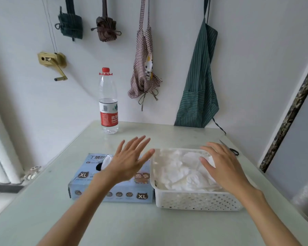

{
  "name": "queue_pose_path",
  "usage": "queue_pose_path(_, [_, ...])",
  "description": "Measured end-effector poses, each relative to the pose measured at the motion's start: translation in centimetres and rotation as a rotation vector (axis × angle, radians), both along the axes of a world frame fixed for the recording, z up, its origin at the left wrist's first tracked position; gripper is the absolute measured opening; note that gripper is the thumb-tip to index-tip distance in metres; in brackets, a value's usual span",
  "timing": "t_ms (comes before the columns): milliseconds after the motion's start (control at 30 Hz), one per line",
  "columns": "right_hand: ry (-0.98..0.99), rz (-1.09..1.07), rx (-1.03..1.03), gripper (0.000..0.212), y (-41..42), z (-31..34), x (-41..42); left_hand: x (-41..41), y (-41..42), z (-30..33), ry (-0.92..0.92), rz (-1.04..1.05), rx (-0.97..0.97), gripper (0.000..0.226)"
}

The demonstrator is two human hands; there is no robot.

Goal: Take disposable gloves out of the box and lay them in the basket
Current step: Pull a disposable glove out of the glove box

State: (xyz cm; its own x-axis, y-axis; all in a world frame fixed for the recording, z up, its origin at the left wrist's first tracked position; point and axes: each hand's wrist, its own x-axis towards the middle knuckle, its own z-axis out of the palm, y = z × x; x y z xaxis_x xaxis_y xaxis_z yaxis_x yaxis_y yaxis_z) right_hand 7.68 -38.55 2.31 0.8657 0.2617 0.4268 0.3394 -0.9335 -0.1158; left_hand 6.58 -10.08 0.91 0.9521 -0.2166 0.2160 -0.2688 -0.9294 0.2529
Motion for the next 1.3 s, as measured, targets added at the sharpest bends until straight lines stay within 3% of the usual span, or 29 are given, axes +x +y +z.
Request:
queue_pose_path(33, [-0.047,0.05,0.046,0.036,1.9,0.2,-0.1,-0.2,2.1,-0.4,-0.016,0.085,-0.038,0.093])
queue_pose_path(100, [-0.05,0.155,0.078,0.029,5.8,0.5,-0.5,-0.7,6.2,-1.3,-0.018,0.242,0.034,0.063])
queue_pose_path(167, [-0.015,0.266,0.082,0.026,9.9,0.5,-0.7,-1.5,9.5,-2.0,0.076,0.307,0.1,0.053])
queue_pose_path(233, [0.043,0.341,0.106,0.024,13.8,0.3,-0.3,-2.3,11.3,-2.4,0.197,0.295,0.123,0.066])
queue_pose_path(367, [0.204,0.333,0.112,0.022,20.1,-0.6,0.7,-3.2,12.3,-2.8,0.295,0.256,0.067,0.131])
queue_pose_path(567, [0.245,0.319,0.067,0.026,24.1,-2.9,2.2,-2.9,11.7,-2.9,0.306,0.282,0.109,0.146])
queue_pose_path(633, [0.308,0.345,0.217,0.014,24.2,-2.8,2.6,-2.9,11.8,-2.8,0.296,0.274,0.123,0.148])
queue_pose_path(700, [0.421,0.396,0.504,0.004,23.4,-2.0,3.0,-2.8,11.7,-2.5,0.281,0.265,0.14,0.148])
queue_pose_path(767, [0.496,0.475,0.691,0.003,22.4,-0.2,3.1,-2.7,11.9,-1.9,0.309,0.257,0.11,0.14])
queue_pose_path(900, [0.418,0.592,0.722,0.011,20.2,4.2,2.4,-2.2,12.2,0.9,0.316,0.113,-0.171,0.135])
queue_pose_path(1000, [0.359,0.618,0.686,0.008,19.3,7.0,2.0,-1.6,10.7,3.9,0.253,-0.06,-0.513,0.108])
queue_pose_path(1067, [0.354,0.621,0.7,0.004,18.8,8.4,1.9,-1.0,9.5,5.6,0.245,-0.144,-0.619,0.087])
queue_pose_path(1167, [0.353,0.628,0.719,0.005,17.5,10.0,1.8,-0.7,8.0,7.4,0.238,-0.18,-0.678,0.041])
queue_pose_path(1300, [0.341,0.603,0.7,0.006,15.0,11.2,1.4,-0.2,6.9,8.1,0.234,-0.266,-0.604,0.023])
